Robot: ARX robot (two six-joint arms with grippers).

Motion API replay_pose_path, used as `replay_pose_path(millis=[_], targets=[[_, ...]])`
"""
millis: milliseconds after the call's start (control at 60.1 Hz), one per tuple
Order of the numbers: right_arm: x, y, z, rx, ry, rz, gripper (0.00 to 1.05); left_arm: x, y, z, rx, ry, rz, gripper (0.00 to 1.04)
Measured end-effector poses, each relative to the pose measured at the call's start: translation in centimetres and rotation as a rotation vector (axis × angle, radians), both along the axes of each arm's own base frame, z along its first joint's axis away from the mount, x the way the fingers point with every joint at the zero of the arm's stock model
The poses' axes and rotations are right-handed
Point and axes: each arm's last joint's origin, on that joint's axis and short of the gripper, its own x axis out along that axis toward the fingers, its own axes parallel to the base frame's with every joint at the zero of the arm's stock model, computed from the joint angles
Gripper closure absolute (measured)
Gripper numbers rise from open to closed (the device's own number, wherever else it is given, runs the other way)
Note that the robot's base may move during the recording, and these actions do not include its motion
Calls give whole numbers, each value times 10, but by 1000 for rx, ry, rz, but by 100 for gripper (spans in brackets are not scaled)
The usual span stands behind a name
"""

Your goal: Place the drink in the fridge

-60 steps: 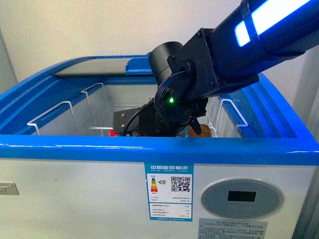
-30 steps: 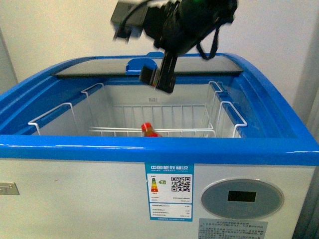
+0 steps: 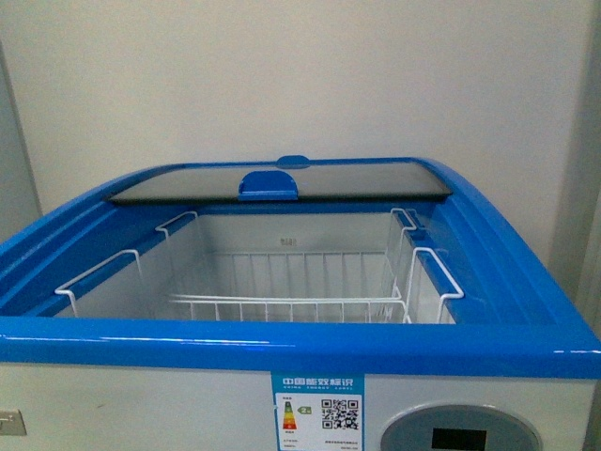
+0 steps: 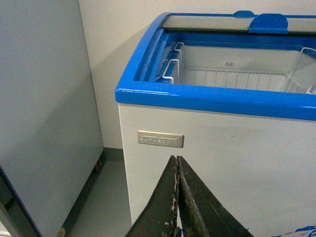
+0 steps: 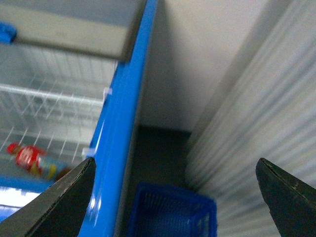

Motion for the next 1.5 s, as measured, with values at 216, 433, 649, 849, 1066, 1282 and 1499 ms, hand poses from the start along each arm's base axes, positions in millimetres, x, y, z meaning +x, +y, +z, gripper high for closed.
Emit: replay_pose_path(millis=[216,433,649,849,1066,1282,1499], targets=[[-78,-18,-61,136,-400,106,45,0,0,0,0,0,0,102],[-87,-27,-132,132,-321,115,91,0,0,0,0,0,0,102],[-98,-37,-155,134,-339,105,102,0,0,0,0,0,-1,102],[-104,-37,-174,134,-324,101,102,0,0,0,0,0,0,102],[-109,-37,-184,133,-337,102,102,0,0,0,0,0,0,102],[-113,-37,-192,133,-338,102,102,0,0,0,0,0,0,102],[-118,-37,-199,133,-337,102,102,0,0,0,0,0,0,102]])
